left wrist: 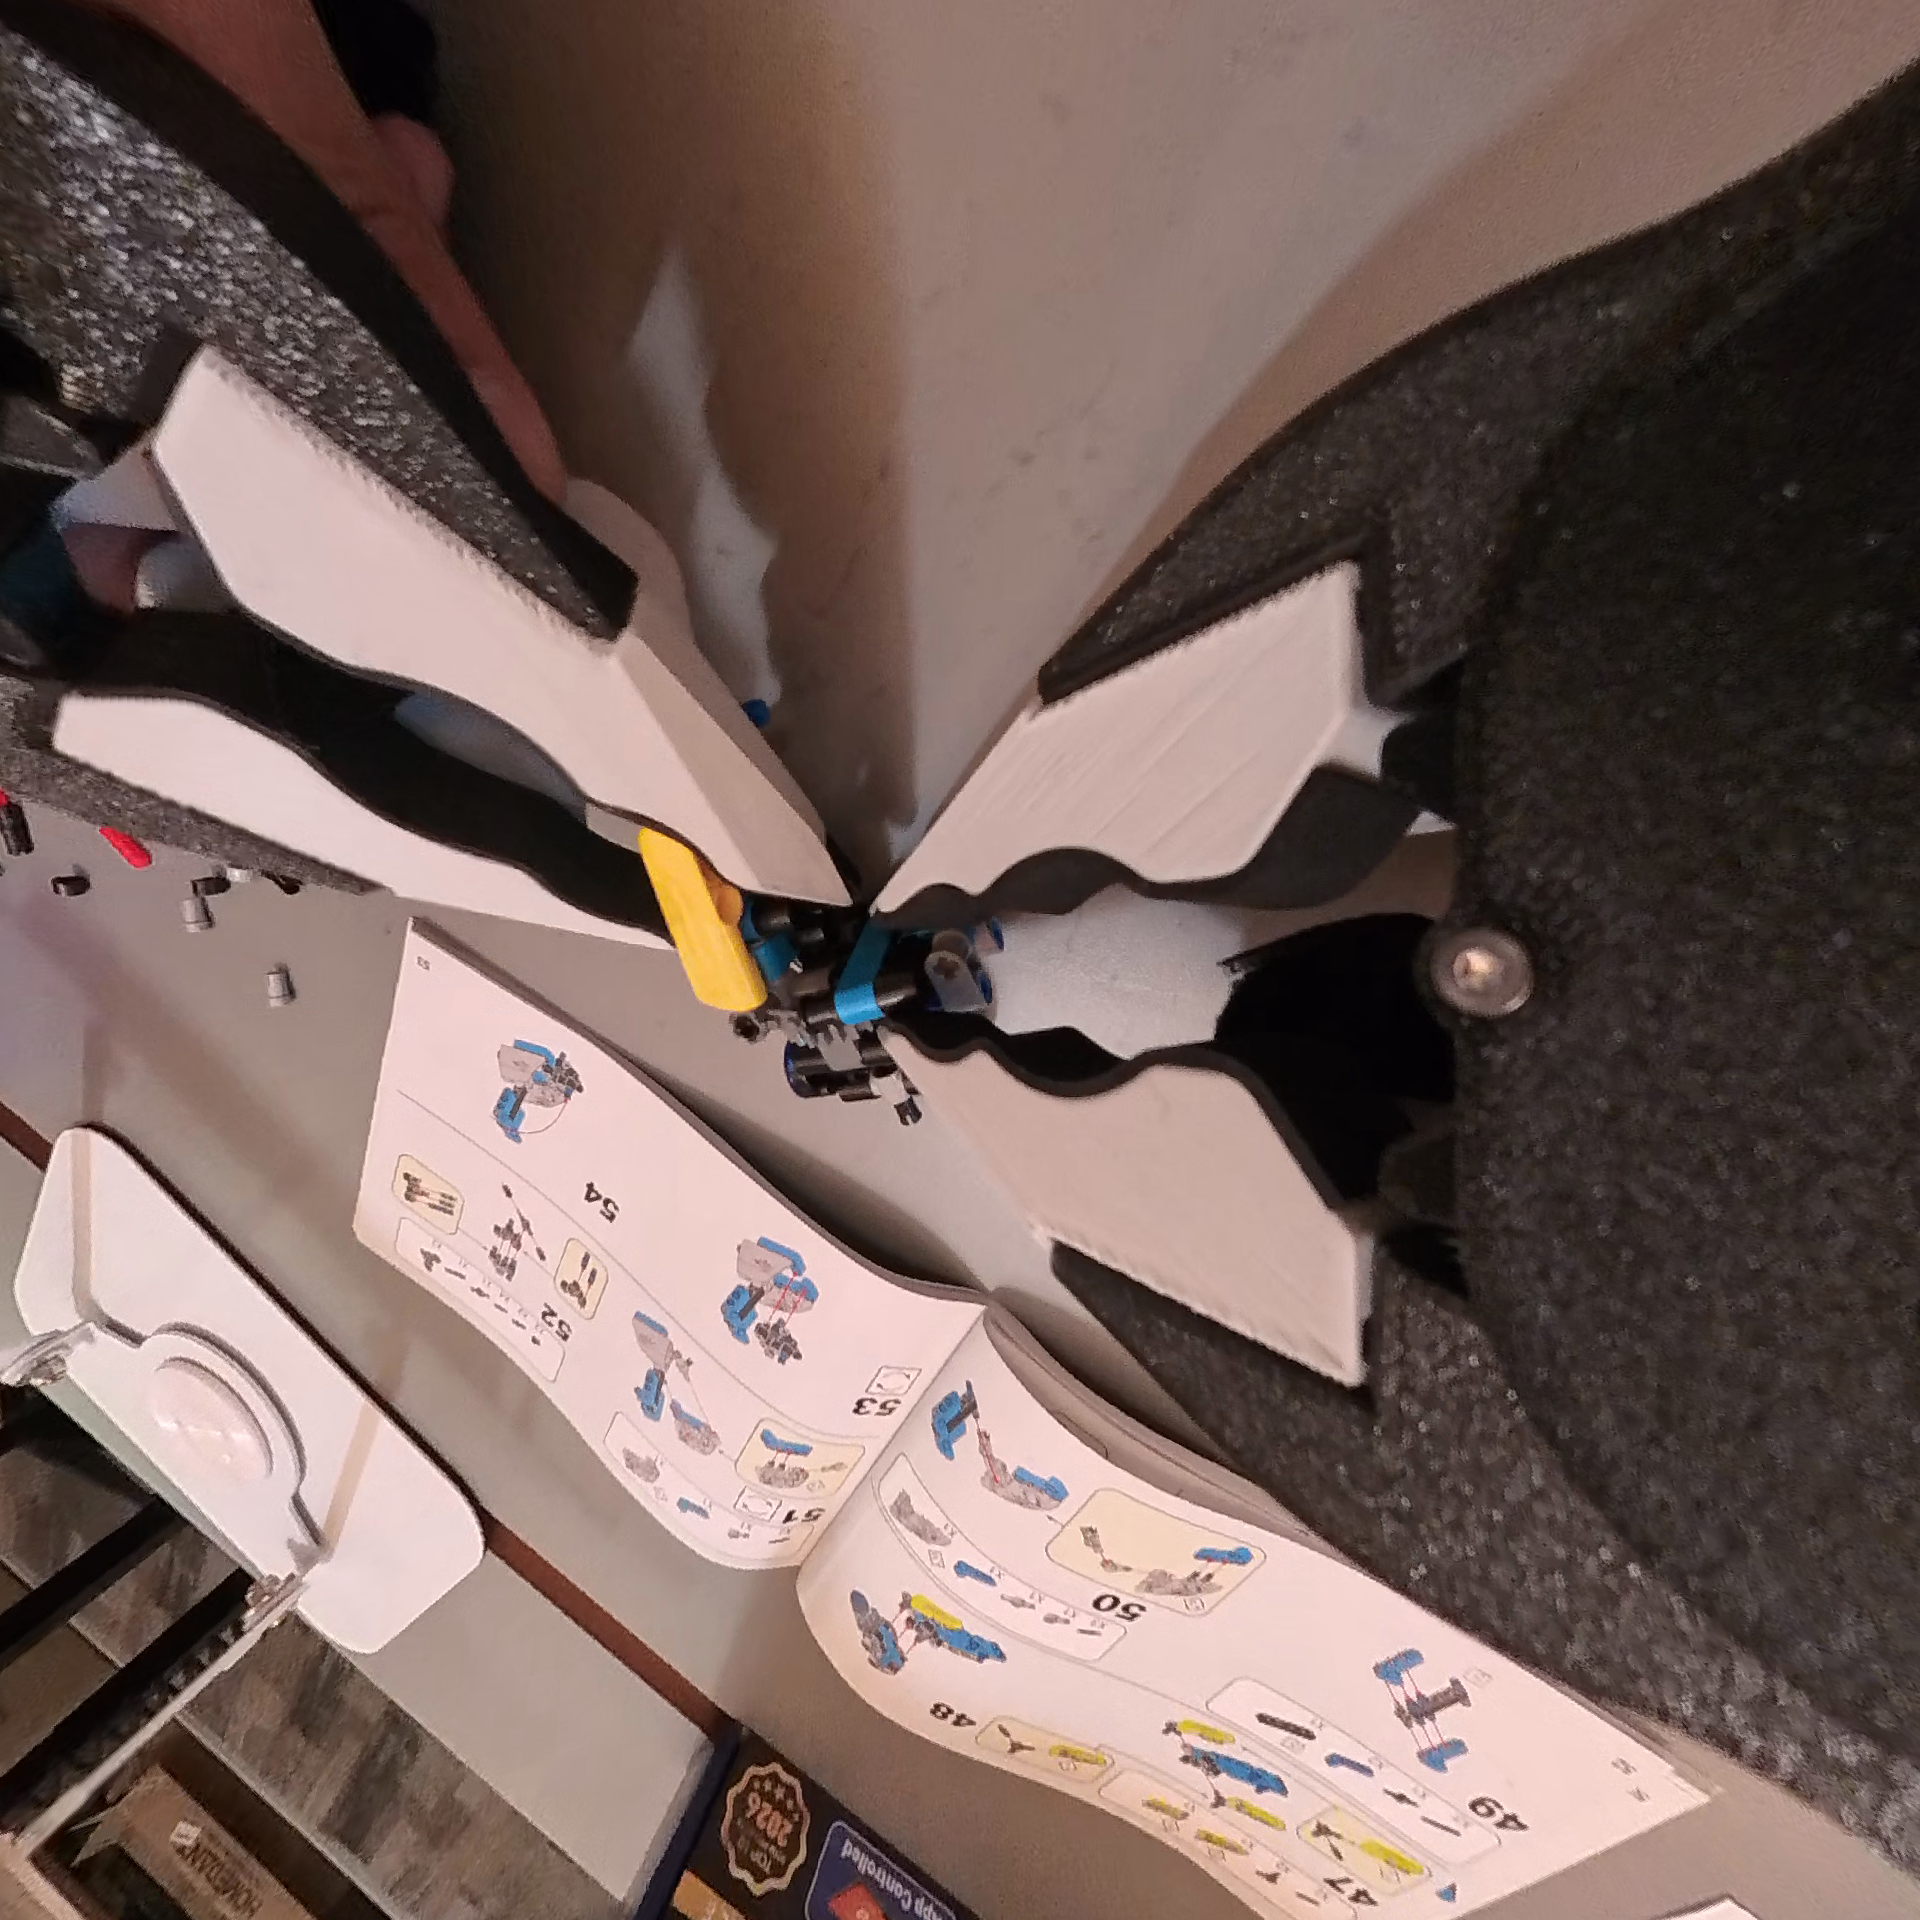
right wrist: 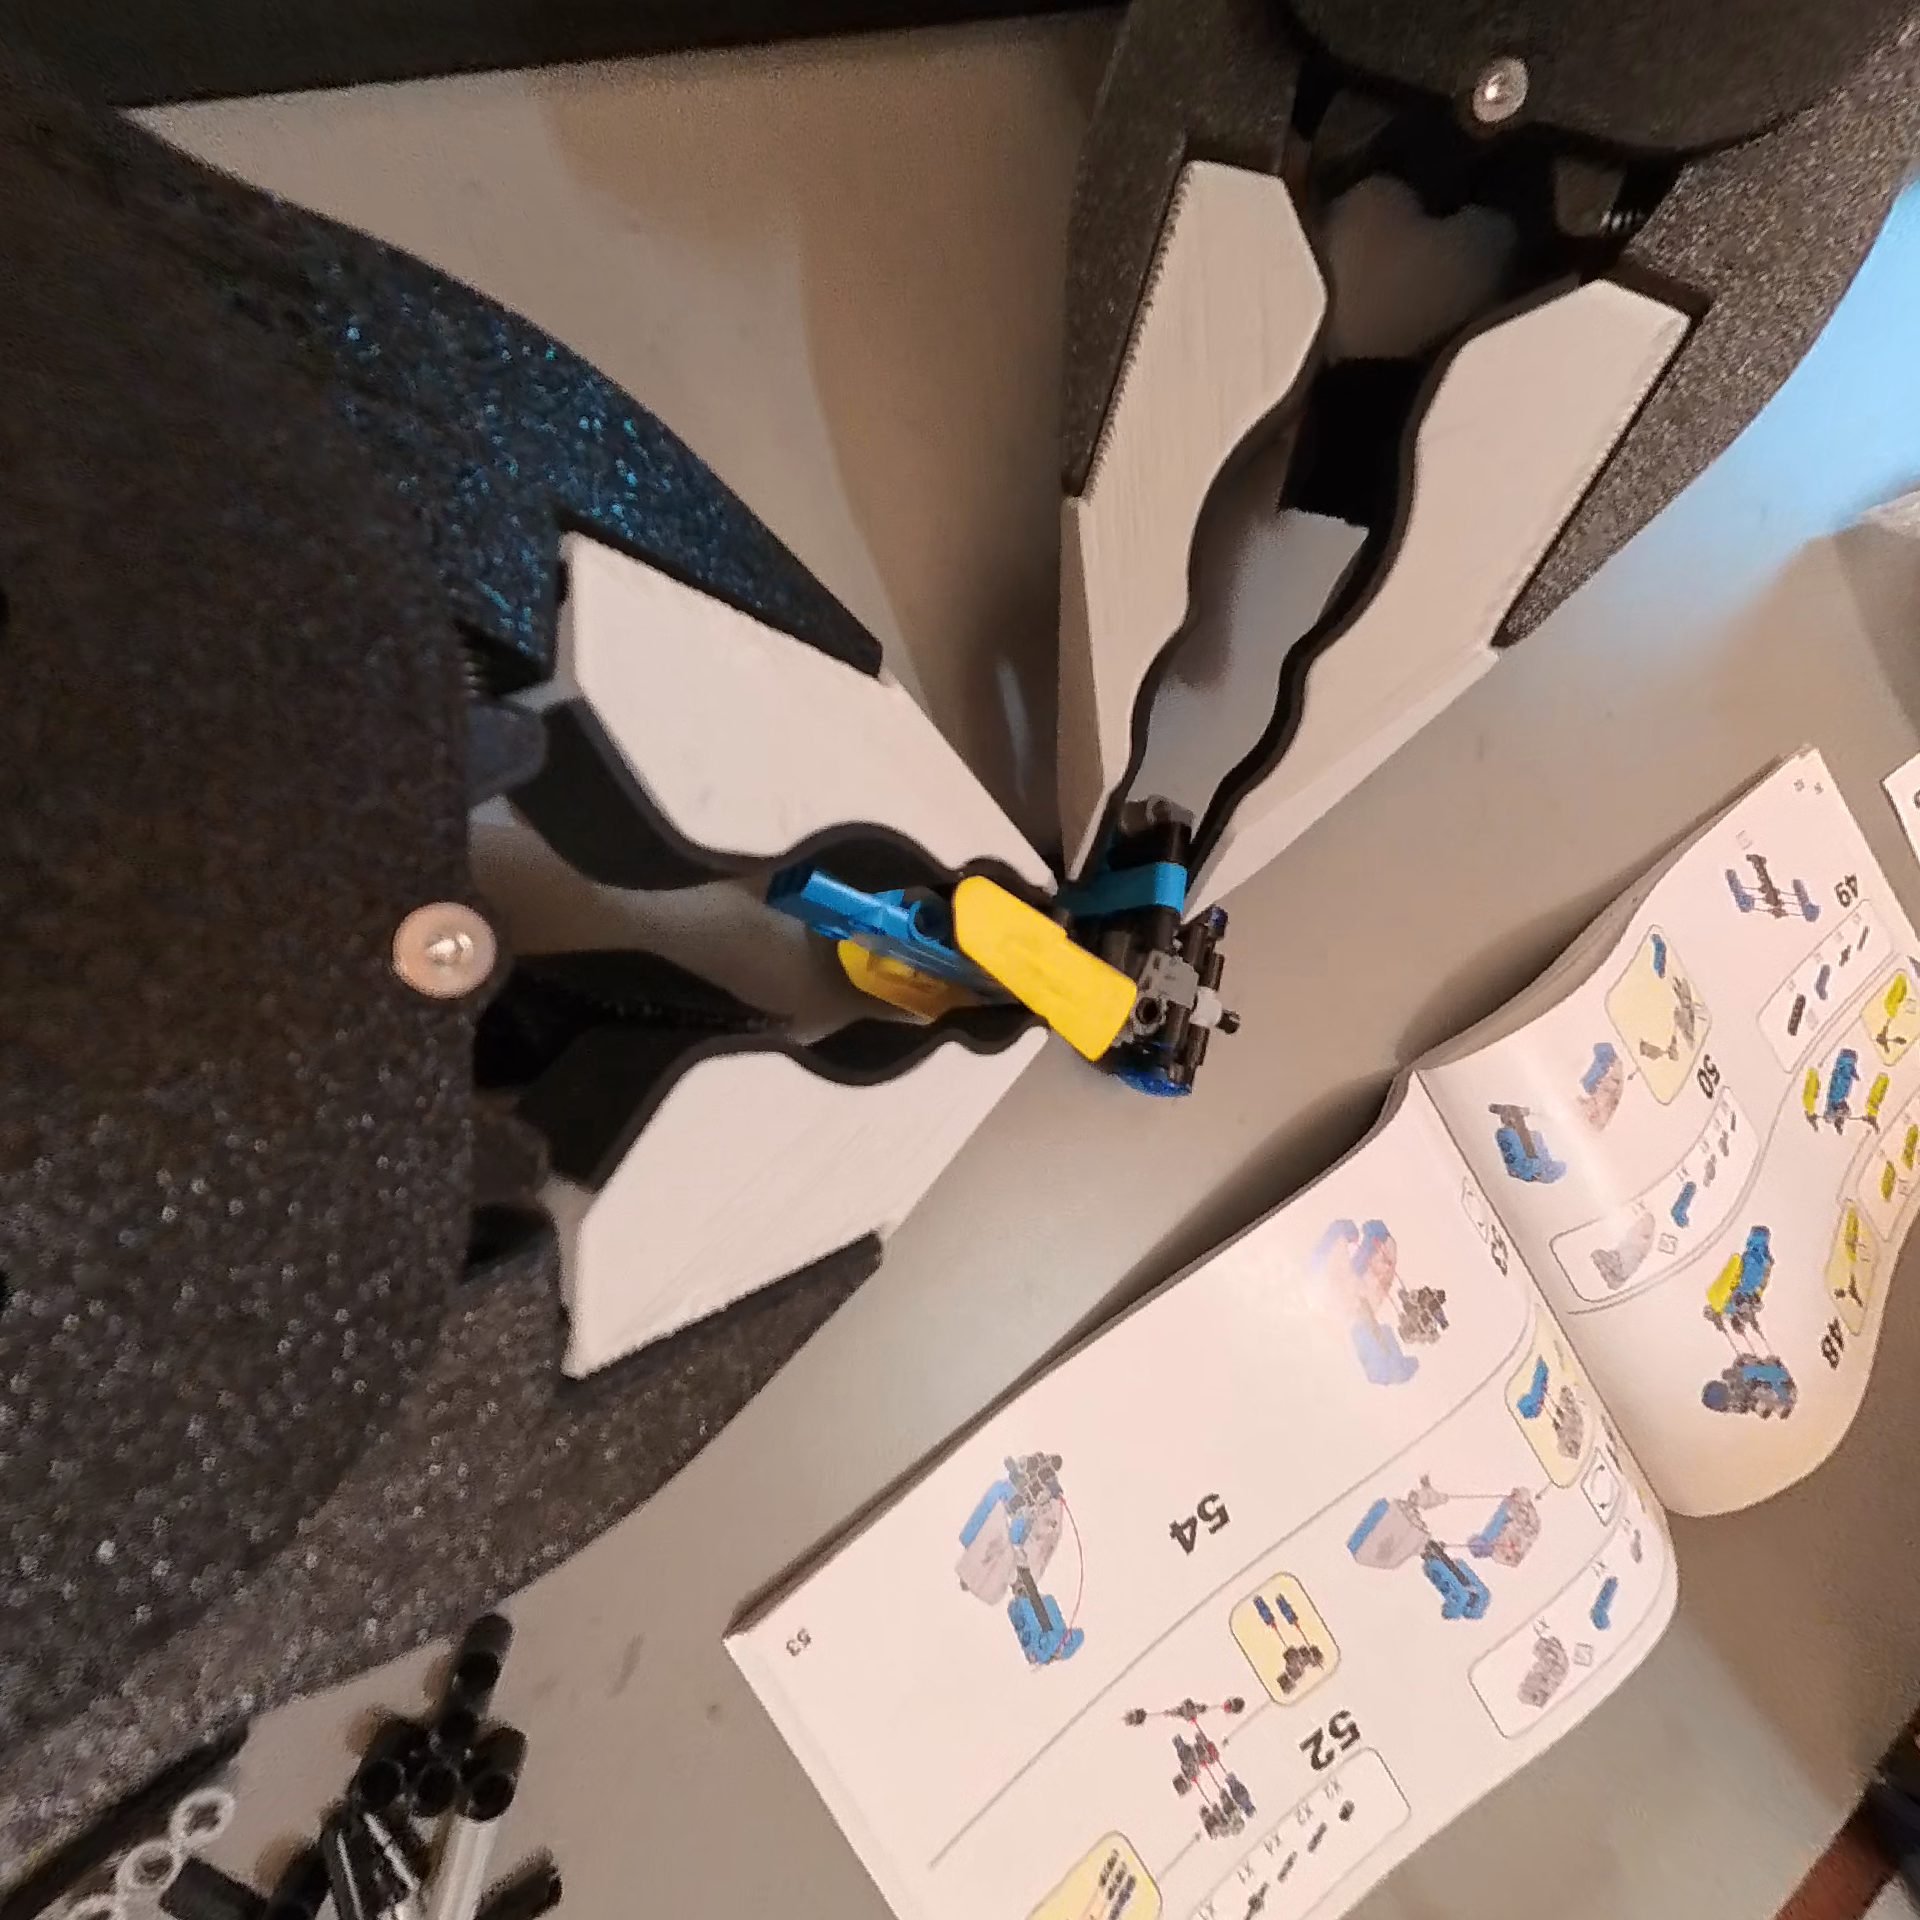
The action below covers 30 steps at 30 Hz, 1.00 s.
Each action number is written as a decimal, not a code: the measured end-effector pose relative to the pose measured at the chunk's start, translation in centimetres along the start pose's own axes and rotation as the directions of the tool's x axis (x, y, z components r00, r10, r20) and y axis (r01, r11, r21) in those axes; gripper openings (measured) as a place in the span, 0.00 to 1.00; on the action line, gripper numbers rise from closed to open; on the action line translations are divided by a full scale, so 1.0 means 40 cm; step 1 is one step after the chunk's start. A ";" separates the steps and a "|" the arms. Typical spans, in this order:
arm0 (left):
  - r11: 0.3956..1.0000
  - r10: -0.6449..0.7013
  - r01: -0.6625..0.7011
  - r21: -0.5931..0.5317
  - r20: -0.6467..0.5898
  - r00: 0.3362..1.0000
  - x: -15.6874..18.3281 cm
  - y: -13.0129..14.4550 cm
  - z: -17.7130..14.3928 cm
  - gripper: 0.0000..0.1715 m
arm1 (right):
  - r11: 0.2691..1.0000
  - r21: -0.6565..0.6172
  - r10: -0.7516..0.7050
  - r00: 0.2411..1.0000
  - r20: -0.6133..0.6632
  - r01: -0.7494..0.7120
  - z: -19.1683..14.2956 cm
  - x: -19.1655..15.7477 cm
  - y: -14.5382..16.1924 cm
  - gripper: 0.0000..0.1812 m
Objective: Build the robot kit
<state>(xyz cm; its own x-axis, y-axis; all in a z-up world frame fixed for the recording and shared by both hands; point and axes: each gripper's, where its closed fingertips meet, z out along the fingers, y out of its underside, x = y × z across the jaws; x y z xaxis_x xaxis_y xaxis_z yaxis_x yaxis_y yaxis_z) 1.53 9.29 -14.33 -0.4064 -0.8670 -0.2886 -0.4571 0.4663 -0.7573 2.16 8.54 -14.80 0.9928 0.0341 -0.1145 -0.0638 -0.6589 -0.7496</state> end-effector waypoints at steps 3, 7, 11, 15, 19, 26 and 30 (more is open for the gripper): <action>1.000 -0.015 0.015 0.013 -0.011 1.000 -0.002 -0.002 0.002 0.09 | 0.998 0.037 0.043 0.998 0.035 -0.045 -0.001 0.007 -0.002 0.11; 1.000 0.002 -0.002 0.020 -0.001 1.000 -0.002 -0.003 0.003 0.09 | 0.997 0.061 0.040 0.999 0.036 -0.042 -0.002 0.015 0.000 0.13; 1.000 0.013 -0.013 0.025 -0.004 1.000 0.000 -0.003 0.002 0.10 | 0.997 0.073 0.014 1.000 0.021 -0.015 -0.007 0.019 0.004 0.15; 1.000 -0.007 0.008 0.027 -0.016 1.000 -0.002 -0.001 0.003 0.10 | 0.993 0.114 -0.044 0.999 -0.011 0.045 -0.021 0.021 -0.010 0.19; 0.999 -0.022 0.023 0.025 -0.009 1.000 -0.001 -0.001 0.002 0.10 | 0.986 0.150 -0.077 0.997 -0.010 0.078 -0.030 0.013 -0.024 0.22; 1.000 -0.017 0.017 0.019 0.012 1.000 0.011 -0.005 0.002 0.12 | 0.988 0.115 -0.098 0.992 -0.081 0.107 -0.029 0.005 -0.026 0.25; 0.999 -0.039 0.040 0.025 -0.013 0.999 0.018 -0.004 -0.005 0.13 | 0.989 0.119 -0.084 0.993 -0.077 0.093 -0.032 0.000 -0.028 0.23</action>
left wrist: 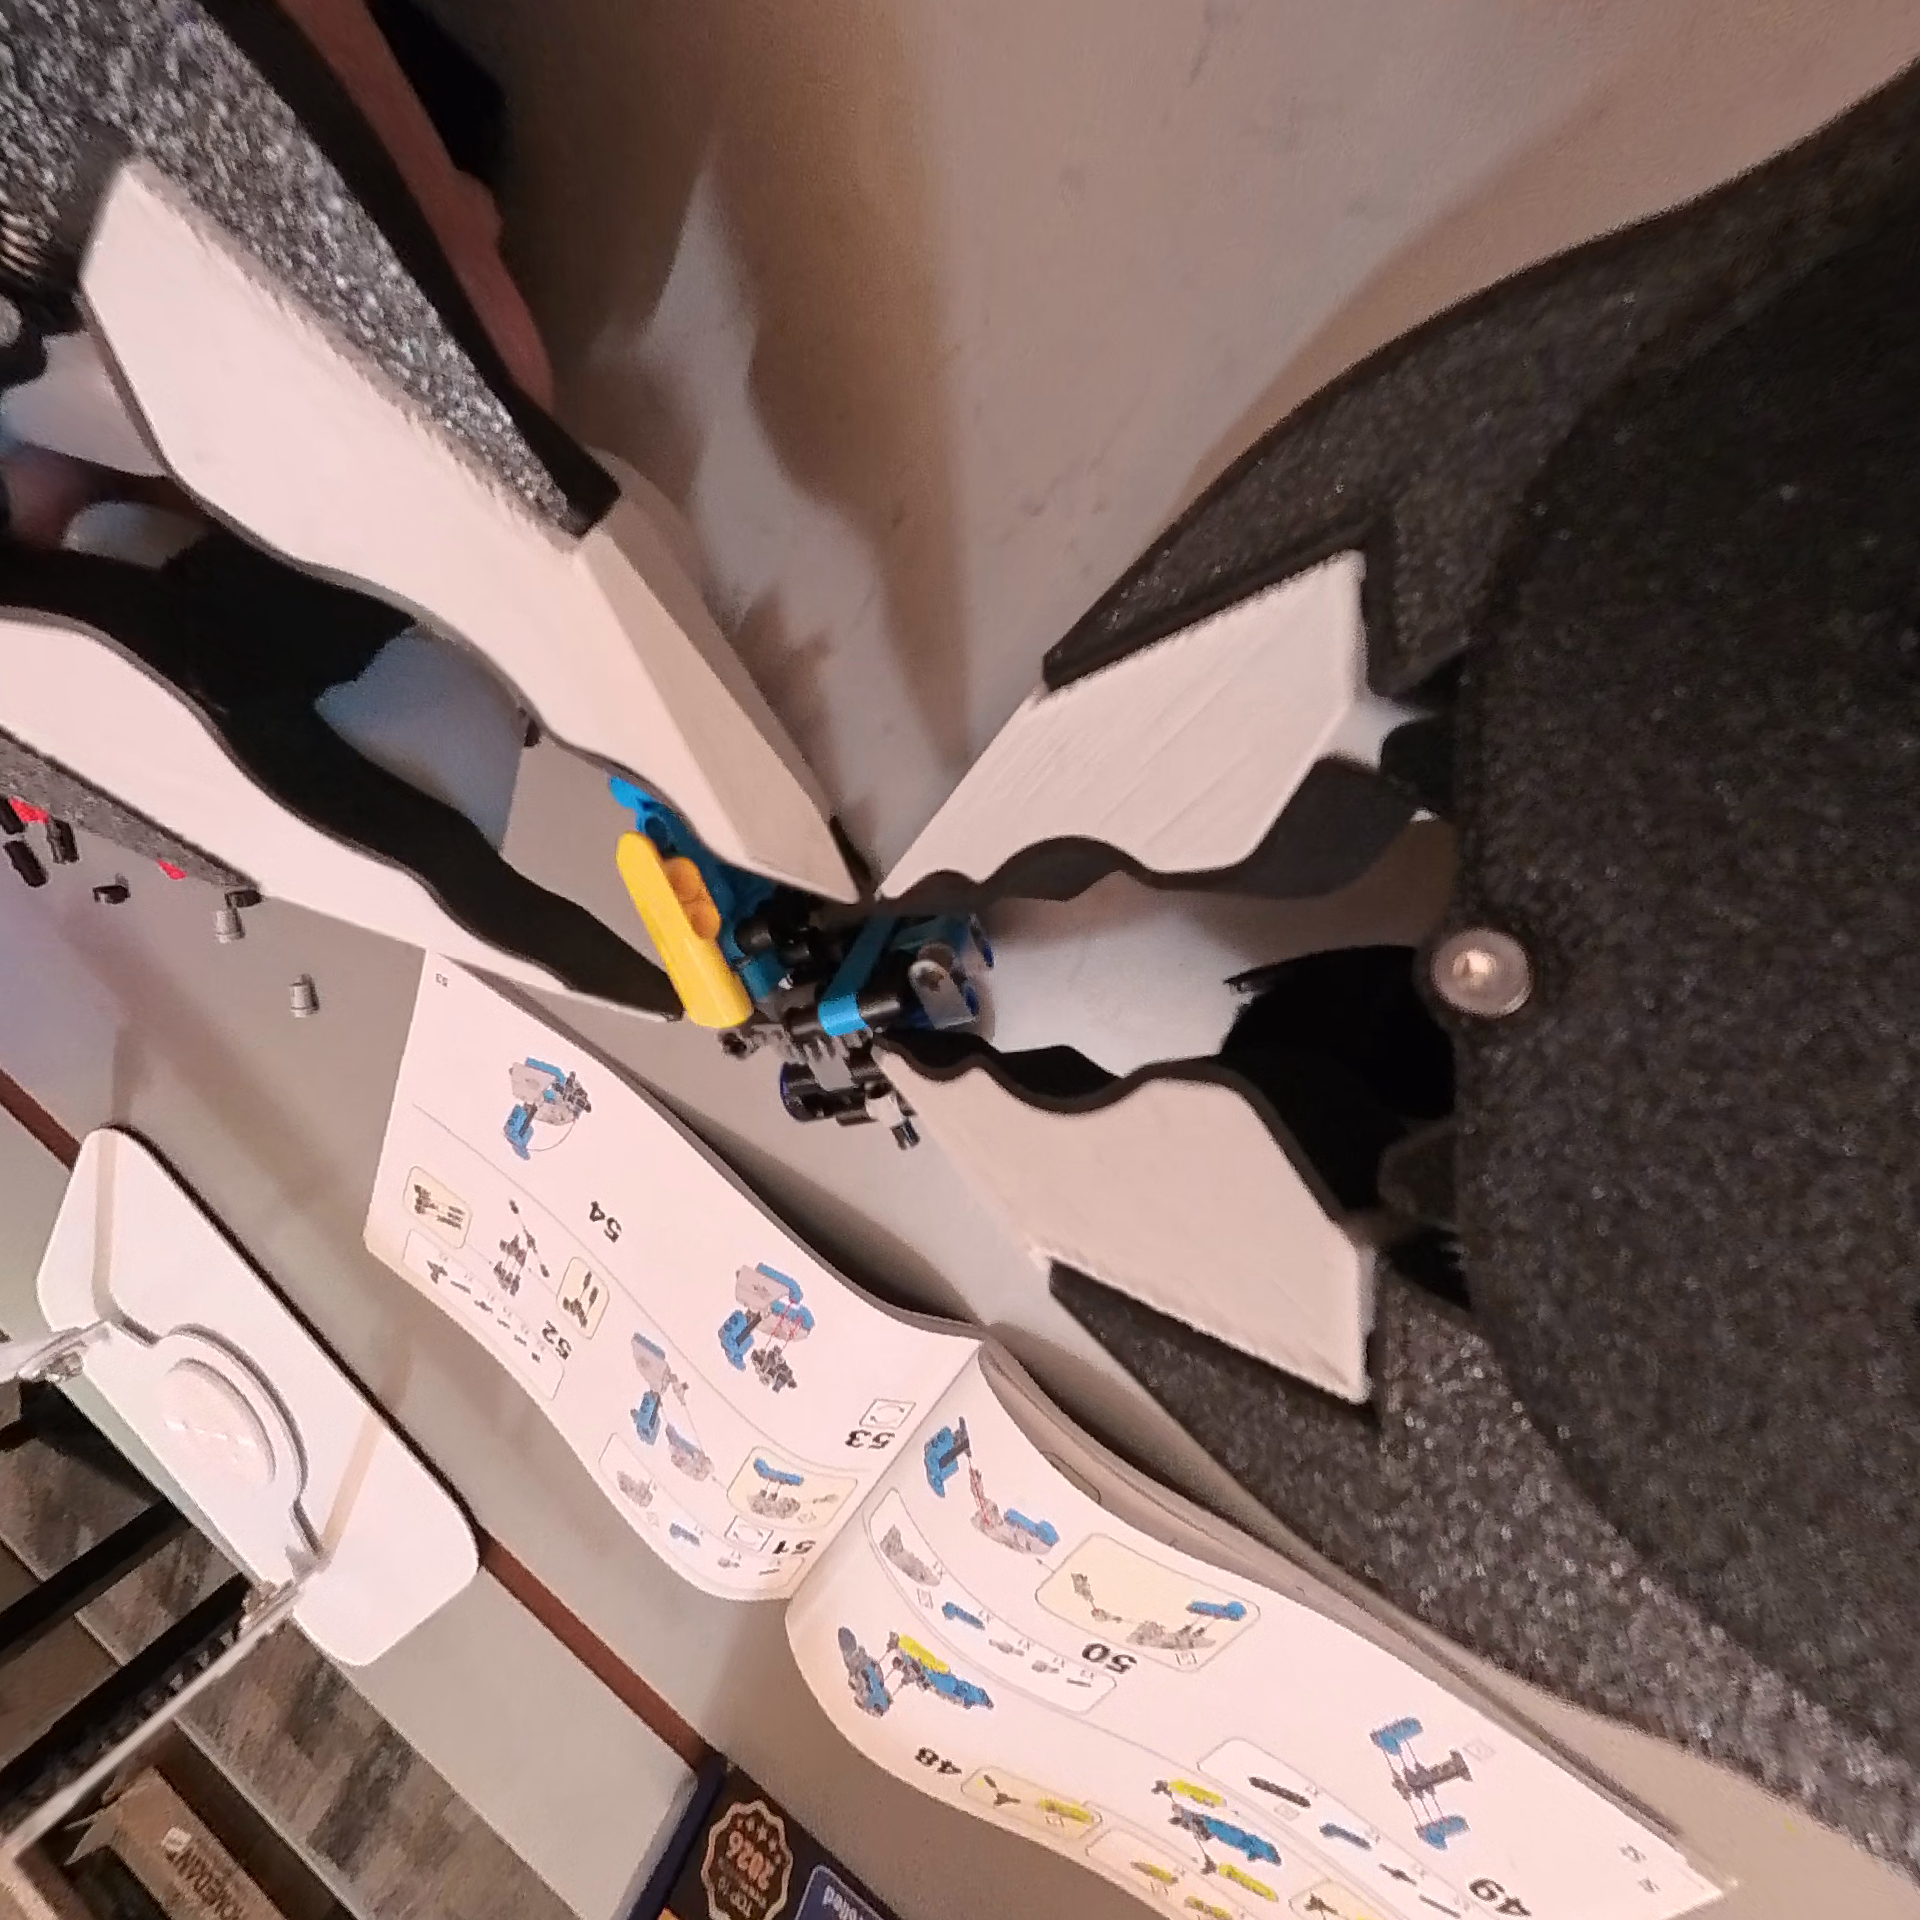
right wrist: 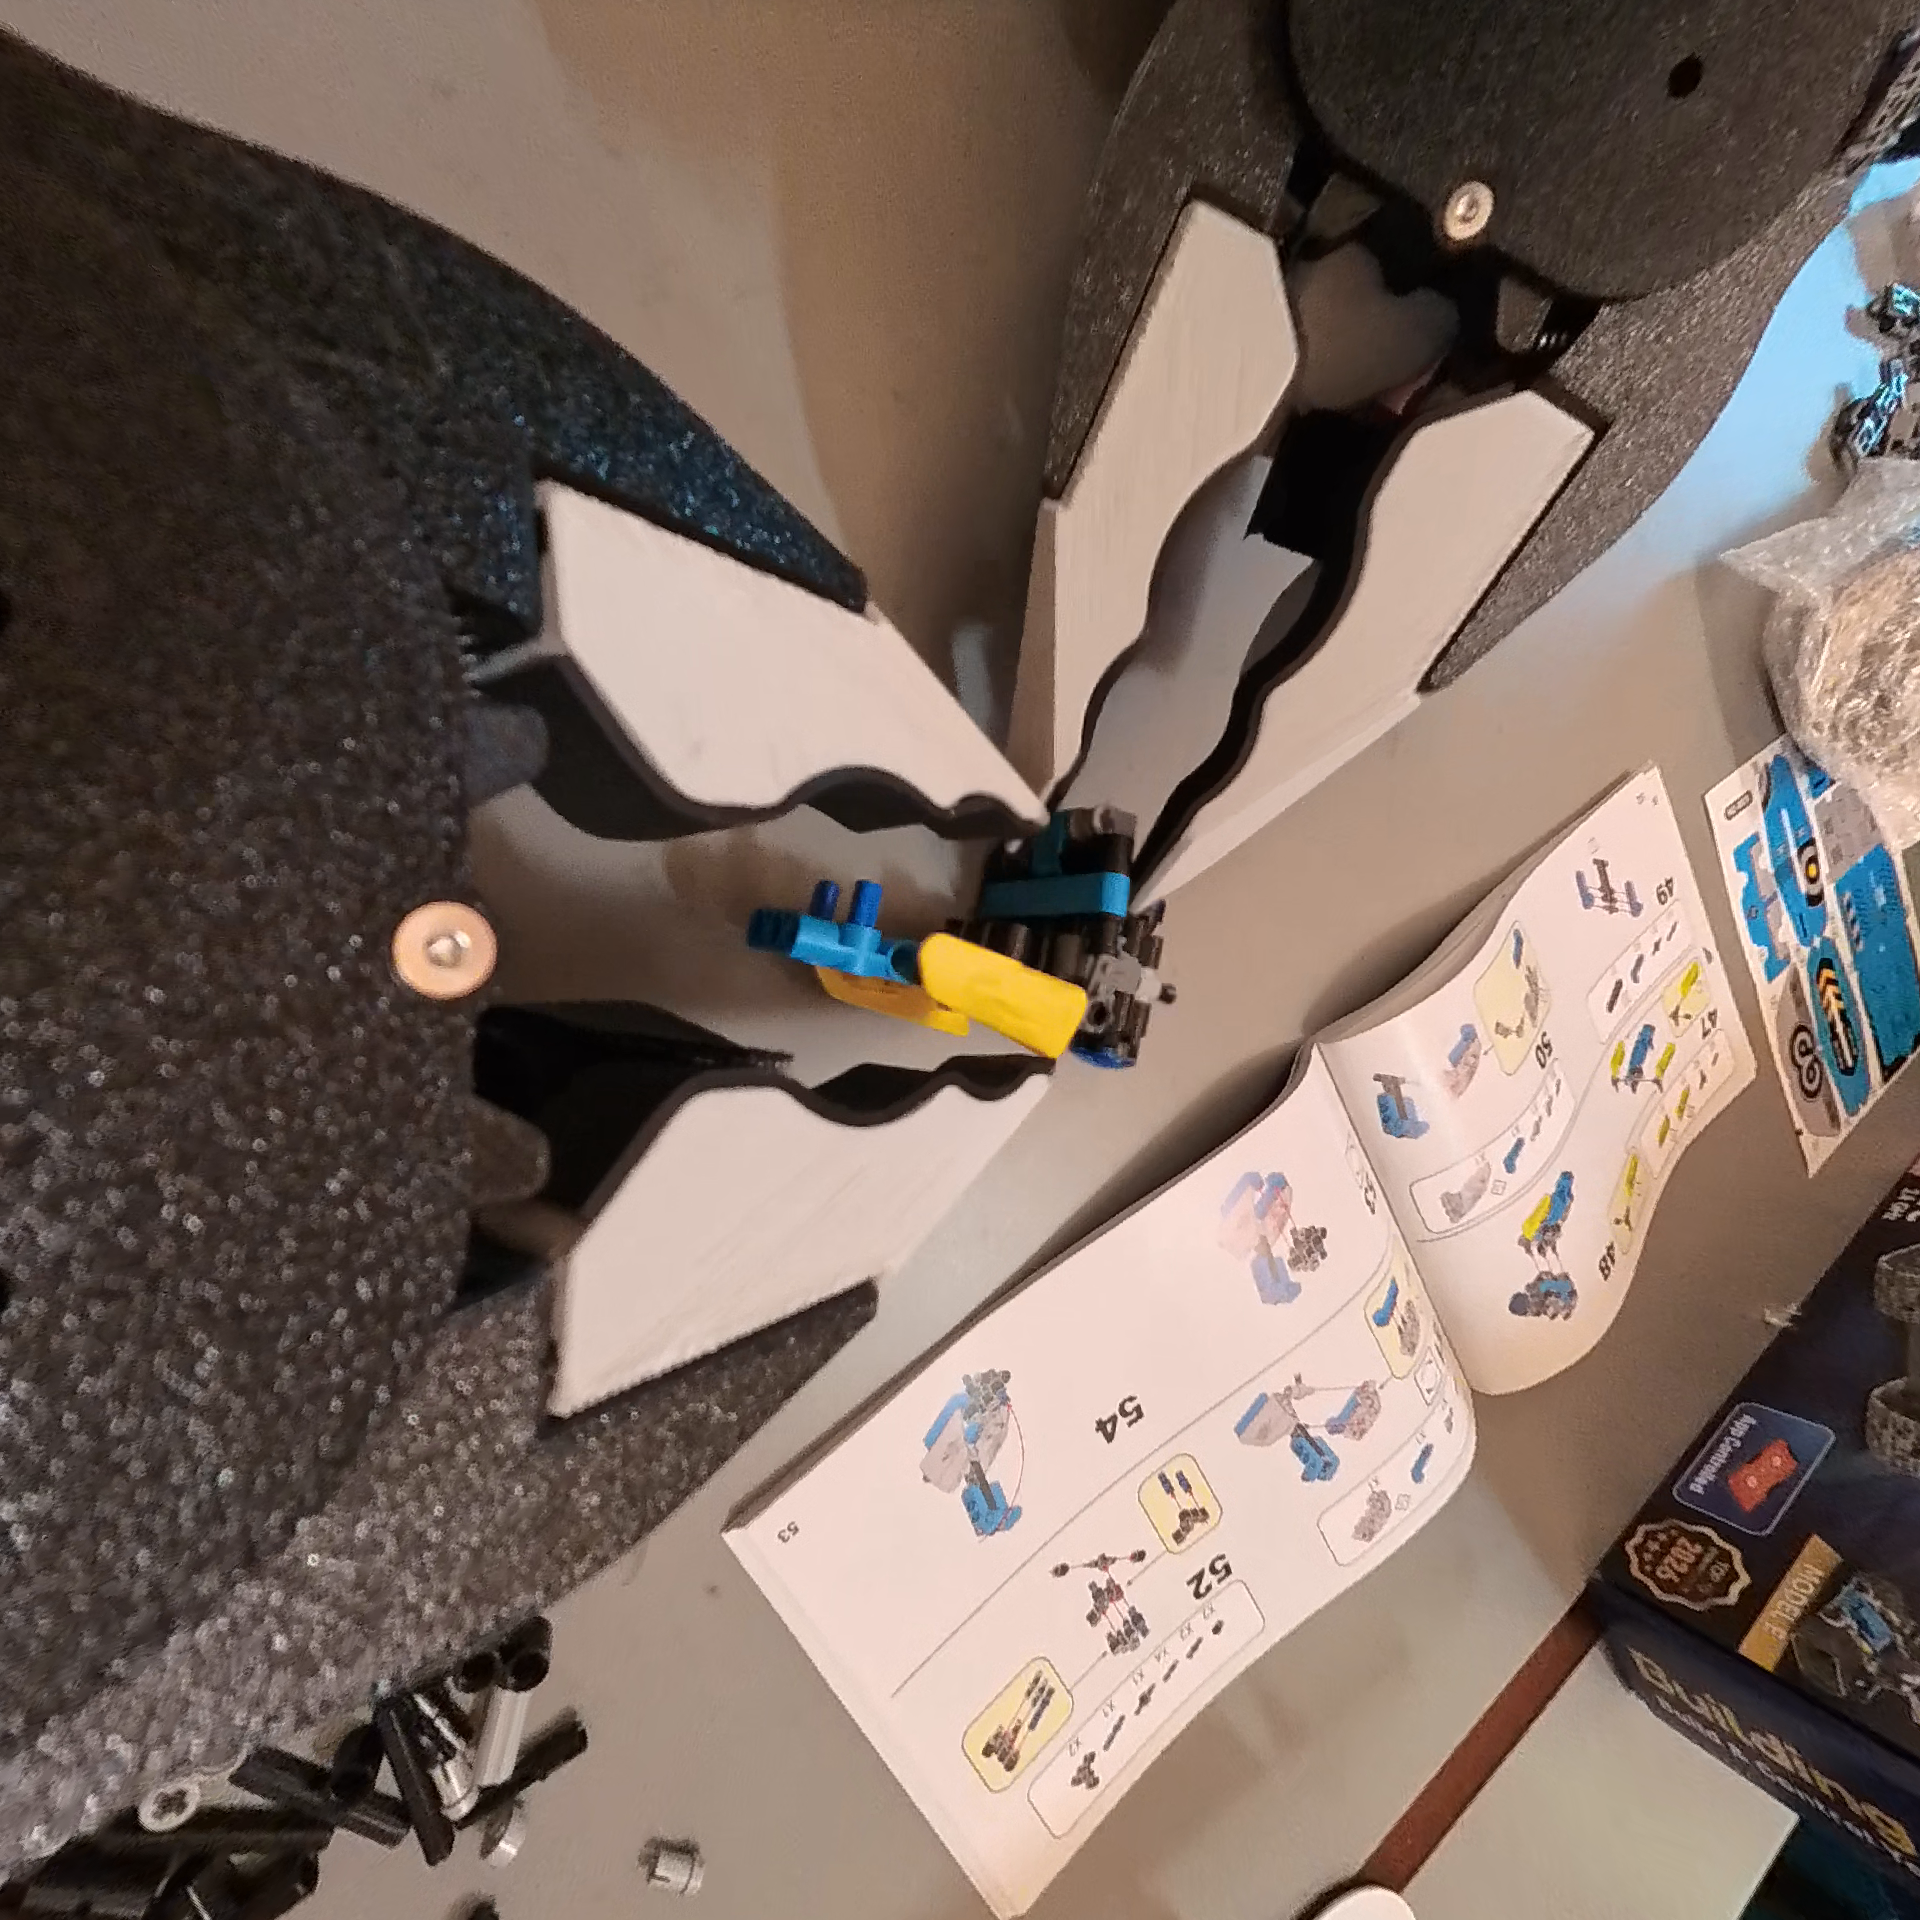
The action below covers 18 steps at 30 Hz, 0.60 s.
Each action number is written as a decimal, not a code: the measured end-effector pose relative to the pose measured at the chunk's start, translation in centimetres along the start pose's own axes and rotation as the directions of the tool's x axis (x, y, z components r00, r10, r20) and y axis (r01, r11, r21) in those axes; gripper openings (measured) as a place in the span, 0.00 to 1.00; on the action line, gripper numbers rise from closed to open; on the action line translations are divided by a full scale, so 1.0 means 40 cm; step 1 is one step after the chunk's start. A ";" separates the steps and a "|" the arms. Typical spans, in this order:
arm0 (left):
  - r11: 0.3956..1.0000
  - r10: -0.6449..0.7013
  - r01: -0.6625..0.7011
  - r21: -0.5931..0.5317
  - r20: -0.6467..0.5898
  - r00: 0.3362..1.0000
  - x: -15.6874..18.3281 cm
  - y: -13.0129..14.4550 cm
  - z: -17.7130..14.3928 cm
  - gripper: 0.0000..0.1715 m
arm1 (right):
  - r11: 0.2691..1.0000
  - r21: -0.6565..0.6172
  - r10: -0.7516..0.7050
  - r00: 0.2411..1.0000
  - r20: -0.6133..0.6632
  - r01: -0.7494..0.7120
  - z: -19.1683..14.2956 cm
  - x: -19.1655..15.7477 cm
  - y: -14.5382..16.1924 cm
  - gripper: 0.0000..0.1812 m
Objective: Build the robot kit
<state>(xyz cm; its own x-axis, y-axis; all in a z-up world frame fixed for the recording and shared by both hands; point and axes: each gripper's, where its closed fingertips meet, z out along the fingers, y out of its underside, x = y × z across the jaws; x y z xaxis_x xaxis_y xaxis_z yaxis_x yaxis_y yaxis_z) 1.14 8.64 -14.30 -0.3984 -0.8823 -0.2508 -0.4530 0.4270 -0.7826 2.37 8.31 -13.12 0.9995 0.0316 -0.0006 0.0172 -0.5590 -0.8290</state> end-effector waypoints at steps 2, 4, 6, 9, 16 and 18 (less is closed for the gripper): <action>1.000 -0.007 0.007 0.012 -0.016 1.000 0.000 0.001 -0.012 0.13 | 1.000 -0.003 0.003 1.000 -0.001 -0.003 -0.003 0.004 0.003 0.22; 0.999 -0.030 0.031 0.040 -0.030 0.999 -0.006 -0.005 -0.030 0.13 | 1.000 0.011 -0.005 1.000 0.001 0.005 -0.009 0.006 -0.001 0.21; 0.994 -0.070 0.075 0.083 -0.063 0.996 -0.007 -0.020 -0.047 0.13 | 1.000 0.016 -0.005 1.000 -0.001 0.005 -0.012 0.009 -0.004 0.20; 0.991 -0.082 0.093 0.100 -0.107 0.991 0.003 -0.031 -0.048 0.13 | 1.000 0.017 -0.002 1.000 0.021 0.002 -0.010 0.007 0.001 0.18; 0.995 0.030 -0.019 0.096 -0.109 0.994 0.010 -0.043 -0.009 0.12 | 0.994 0.105 -0.040 0.981 0.189 0.021 -0.023 0.033 -0.008 0.15; 0.994 0.095 -0.089 0.067 -0.097 0.991 -0.003 -0.025 0.001 0.07 | 0.993 0.085 0.047 0.948 0.316 -0.077 -0.034 0.035 -0.021 0.14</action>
<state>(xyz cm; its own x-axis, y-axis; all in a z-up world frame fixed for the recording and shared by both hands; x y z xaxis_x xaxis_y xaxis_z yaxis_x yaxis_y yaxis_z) 1.67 8.33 -13.51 -0.5151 -0.8143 -0.2676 -0.3612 0.4893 -0.7938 3.79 7.69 -11.67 0.9396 0.2656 -0.2157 -0.0622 -0.4875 -0.8709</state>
